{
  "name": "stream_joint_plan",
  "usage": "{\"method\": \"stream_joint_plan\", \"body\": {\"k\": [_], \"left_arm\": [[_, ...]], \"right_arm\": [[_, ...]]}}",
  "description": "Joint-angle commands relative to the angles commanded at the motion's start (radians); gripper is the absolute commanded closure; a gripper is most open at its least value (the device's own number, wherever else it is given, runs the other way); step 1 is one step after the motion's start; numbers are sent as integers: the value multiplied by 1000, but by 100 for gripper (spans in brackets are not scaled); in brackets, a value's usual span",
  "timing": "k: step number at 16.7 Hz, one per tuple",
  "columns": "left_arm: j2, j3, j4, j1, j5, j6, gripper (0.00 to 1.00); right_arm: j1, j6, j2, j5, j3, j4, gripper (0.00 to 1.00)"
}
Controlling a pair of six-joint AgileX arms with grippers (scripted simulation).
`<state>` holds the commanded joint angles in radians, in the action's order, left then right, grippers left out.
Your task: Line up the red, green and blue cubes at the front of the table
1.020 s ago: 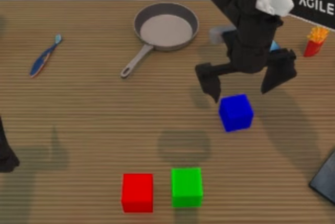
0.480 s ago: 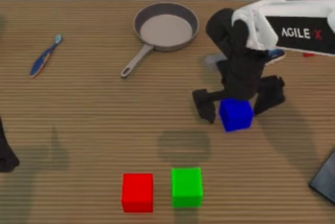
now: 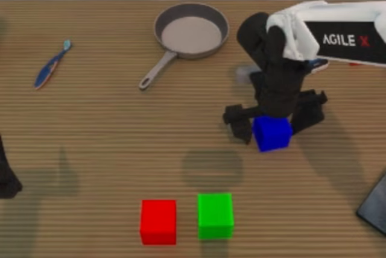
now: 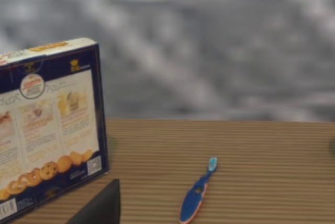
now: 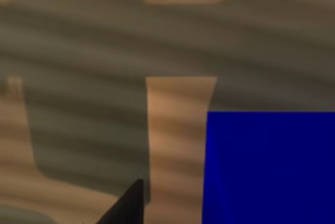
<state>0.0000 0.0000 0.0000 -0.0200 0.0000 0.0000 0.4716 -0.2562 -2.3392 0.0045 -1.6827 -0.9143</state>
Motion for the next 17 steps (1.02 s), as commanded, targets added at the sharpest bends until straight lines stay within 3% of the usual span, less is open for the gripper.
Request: {"method": "stream_joint_plan", "body": {"k": [9, 17], "left_arm": [[0, 0, 0, 0, 0, 0, 0], [0, 0, 0, 0, 0, 0, 0]], "right_arm": [[0, 0, 0, 0, 0, 0, 98], [0, 0, 0, 0, 0, 0, 100]]}}
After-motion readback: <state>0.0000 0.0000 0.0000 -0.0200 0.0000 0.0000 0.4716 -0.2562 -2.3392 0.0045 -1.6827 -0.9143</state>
